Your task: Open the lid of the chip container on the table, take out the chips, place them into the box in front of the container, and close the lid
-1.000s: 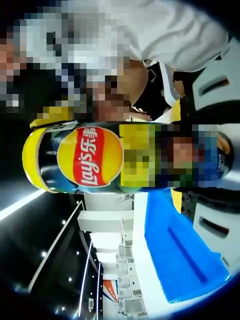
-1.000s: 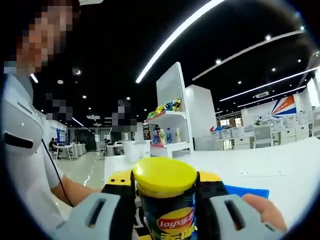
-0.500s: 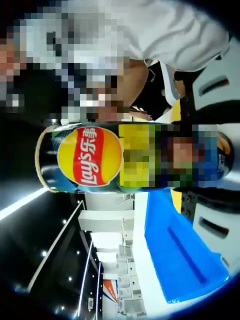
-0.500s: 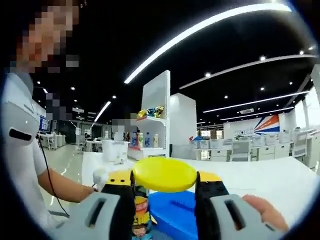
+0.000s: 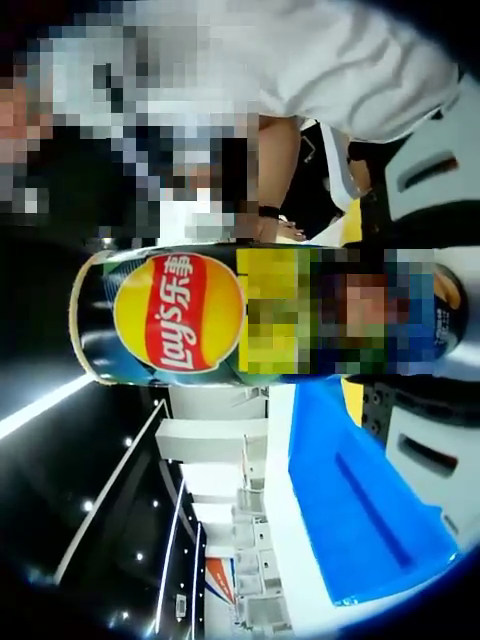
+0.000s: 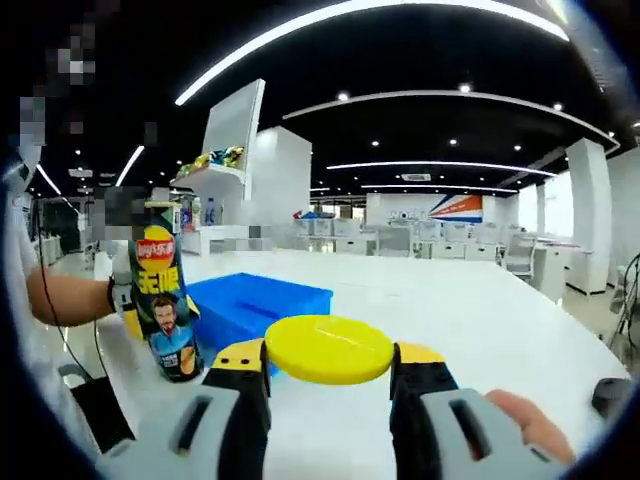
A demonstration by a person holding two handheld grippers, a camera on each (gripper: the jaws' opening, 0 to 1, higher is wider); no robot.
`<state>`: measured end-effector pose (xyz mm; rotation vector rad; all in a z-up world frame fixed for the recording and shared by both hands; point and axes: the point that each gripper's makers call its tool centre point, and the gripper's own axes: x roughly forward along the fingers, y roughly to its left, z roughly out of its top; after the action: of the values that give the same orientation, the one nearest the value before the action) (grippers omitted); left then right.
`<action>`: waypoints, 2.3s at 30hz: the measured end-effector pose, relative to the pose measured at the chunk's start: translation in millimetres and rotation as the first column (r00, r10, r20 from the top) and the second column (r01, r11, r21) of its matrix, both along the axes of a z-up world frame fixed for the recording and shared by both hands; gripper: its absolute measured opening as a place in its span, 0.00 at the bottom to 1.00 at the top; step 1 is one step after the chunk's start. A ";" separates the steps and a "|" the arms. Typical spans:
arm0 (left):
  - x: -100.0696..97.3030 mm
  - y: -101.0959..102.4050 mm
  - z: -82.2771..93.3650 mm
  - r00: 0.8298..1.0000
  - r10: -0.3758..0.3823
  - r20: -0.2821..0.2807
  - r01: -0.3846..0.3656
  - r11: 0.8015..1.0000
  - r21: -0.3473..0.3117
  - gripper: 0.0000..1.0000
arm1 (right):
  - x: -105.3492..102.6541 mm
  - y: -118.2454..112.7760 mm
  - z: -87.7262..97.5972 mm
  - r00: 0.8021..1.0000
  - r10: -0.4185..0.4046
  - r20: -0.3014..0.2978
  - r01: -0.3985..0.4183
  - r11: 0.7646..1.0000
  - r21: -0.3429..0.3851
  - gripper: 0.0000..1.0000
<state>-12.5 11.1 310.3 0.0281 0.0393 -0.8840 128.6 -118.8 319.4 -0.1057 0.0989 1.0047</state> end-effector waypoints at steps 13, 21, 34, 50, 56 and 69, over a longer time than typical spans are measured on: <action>-0.4 0.2 -0.7 1.000 0.004 -0.005 -0.004 1.000 0.003 0.48 | 19.2 -9.0 -43.9 0.997 -0.059 -0.054 0.054 0.994 -0.098 0.43; -0.6 0.1 -0.9 1.000 0.004 -0.005 -0.004 1.000 0.006 0.48 | 25.4 -14.0 -54.6 0.995 -0.068 -0.080 0.055 0.987 -0.150 0.44; 0.0 -0.2 -2.4 1.000 0.000 -0.020 0.000 1.000 0.012 0.48 | 21.3 -27.4 -67.7 0.992 -0.071 -0.107 0.047 0.977 -0.206 0.46; 0.1 0.0 -4.0 1.000 -0.003 -0.022 0.003 1.000 0.014 0.48 | 17.6 -24.8 -69.1 0.992 -0.055 -0.116 0.030 0.977 -0.211 0.44; 0.1 0.0 -4.3 1.000 -0.002 -0.021 0.002 1.000 0.014 0.48 | 11.7 -20.8 -64.4 0.996 -0.031 -0.089 0.013 0.980 -0.199 0.42; -0.1 0.3 -5.5 1.000 0.000 -0.018 0.000 1.000 -0.003 0.48 | -44.2 33.6 68.4 0.979 0.204 -0.006 -0.203 0.969 -0.143 0.34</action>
<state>-12.6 11.4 304.8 0.0174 0.0543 -0.8843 84.4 -85.1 387.9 -0.2558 0.1547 1.2018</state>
